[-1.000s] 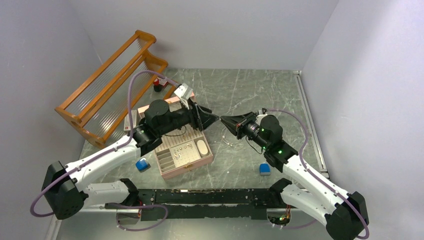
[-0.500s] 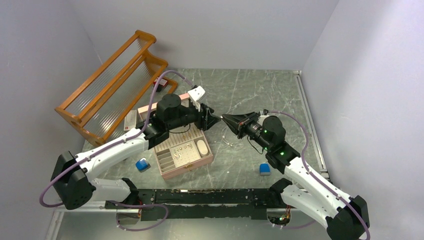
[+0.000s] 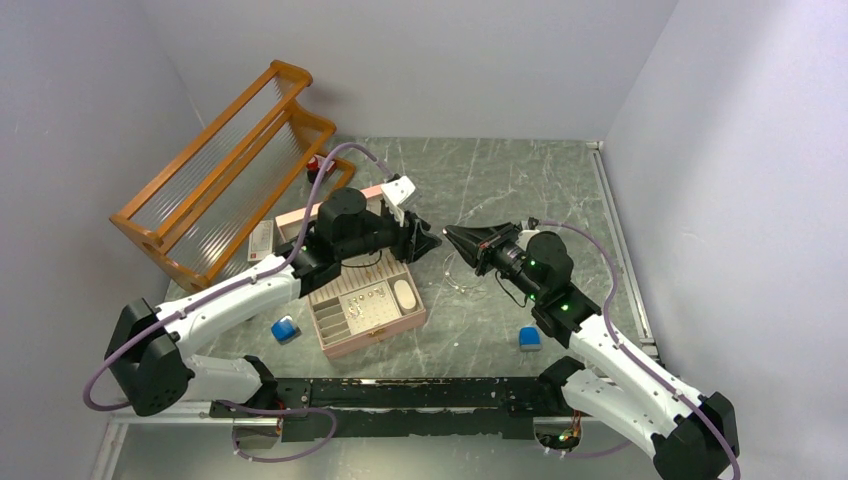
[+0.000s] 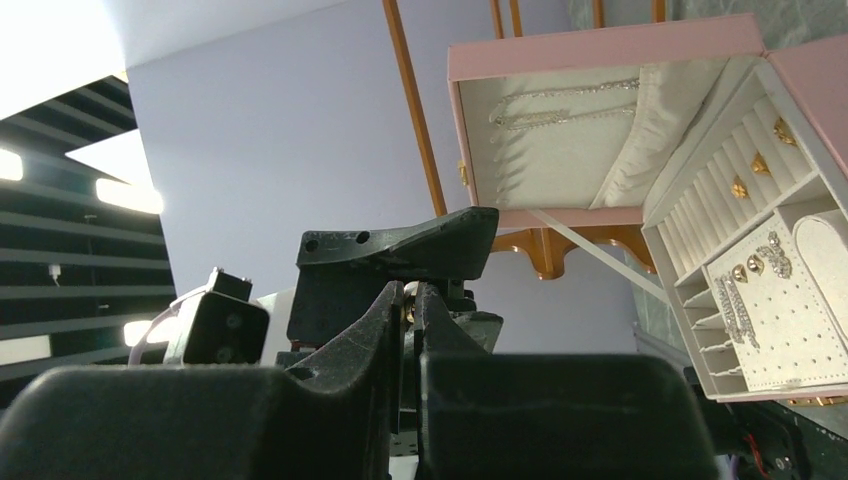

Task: Organize the mixed jewelry

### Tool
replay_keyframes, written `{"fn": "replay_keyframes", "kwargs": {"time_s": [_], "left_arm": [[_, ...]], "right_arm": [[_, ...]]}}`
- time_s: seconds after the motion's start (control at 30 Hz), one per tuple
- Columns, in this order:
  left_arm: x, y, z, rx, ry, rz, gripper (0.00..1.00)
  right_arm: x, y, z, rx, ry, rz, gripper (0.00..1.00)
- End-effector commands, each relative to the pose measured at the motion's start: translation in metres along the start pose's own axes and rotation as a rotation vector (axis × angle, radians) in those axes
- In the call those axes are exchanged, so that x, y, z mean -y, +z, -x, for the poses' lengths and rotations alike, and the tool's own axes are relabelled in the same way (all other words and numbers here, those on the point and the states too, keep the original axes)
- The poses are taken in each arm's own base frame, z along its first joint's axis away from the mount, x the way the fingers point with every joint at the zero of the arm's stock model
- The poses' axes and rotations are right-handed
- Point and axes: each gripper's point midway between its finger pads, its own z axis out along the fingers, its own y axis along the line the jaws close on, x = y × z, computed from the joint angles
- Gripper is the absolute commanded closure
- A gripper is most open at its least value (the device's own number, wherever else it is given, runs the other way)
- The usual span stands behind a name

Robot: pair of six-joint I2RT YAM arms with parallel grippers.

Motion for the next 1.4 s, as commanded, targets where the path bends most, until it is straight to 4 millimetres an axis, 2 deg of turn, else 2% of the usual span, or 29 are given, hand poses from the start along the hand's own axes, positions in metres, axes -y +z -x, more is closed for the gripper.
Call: {"fn": "replay_keyframes", "kwargs": {"time_s": [0.0,0.3,0.63,0.9,1.17,1.37], "left_arm": [[0.011,0.005,0.014,0.042,0.019,-0.053,0.49],[0.020,0.010,0.020,0.062,0.029,-0.088,0.46],[0.025,0.008,0.032,0.128,0.031,-0.099,0.49],[0.027,0.008,0.035,0.147,0.030,-0.101,0.66],[0.026,0.007,0.037,0.163,0.046,-0.093,0.94],[0.023,0.007,0.038,0.170,0.059,-0.078,0.95]], "right_arm": [[-0.012,-0.004,0.002,0.007,0.016,0.052,0.94],[-0.012,-0.003,0.003,0.012,0.003,0.048,0.93],[-0.011,-0.003,0.003,0.013,-0.001,0.044,0.93],[-0.010,-0.004,0.002,0.005,0.000,0.044,0.93],[-0.009,-0.004,0.001,-0.001,0.000,0.040,0.93],[-0.007,-0.004,0.002,0.005,0.002,0.035,0.90]]}}
